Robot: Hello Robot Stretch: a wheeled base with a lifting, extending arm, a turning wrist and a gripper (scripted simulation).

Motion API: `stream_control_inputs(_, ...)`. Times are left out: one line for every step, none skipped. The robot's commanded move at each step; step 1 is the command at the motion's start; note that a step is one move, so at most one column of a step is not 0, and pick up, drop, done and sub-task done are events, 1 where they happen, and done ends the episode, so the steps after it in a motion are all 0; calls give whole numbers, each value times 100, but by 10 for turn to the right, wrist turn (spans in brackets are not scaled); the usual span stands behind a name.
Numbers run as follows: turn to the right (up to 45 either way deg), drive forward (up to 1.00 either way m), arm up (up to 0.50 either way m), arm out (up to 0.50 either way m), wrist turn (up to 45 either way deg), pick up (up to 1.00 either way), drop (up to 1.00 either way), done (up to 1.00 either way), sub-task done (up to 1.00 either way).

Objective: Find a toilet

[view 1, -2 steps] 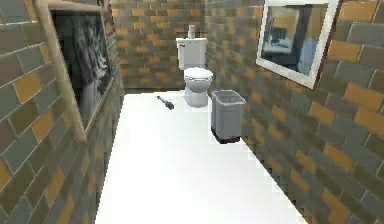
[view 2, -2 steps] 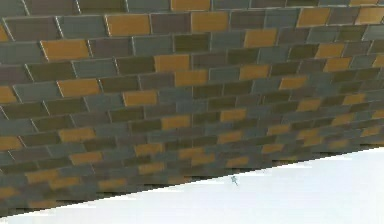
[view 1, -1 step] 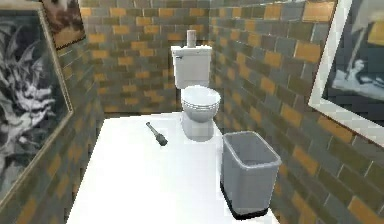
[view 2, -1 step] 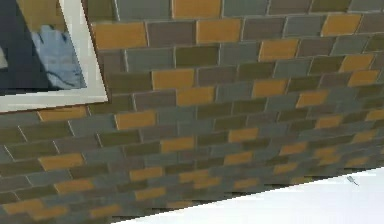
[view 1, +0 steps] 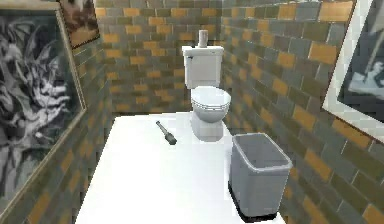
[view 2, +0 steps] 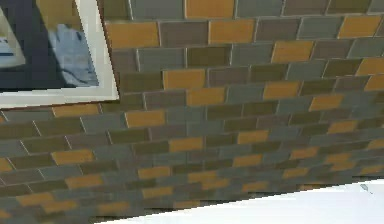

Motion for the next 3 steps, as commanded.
stream_control_inputs(0, 65, 0, 0, 0, 0, 0, 0, 0)
stream_control_inputs(-90, 0, 0, 0, 0, 0, 0, 0, 0)
stream_control_inputs(0, 50, 0, 0, 0, 0, 0, 0, 0)
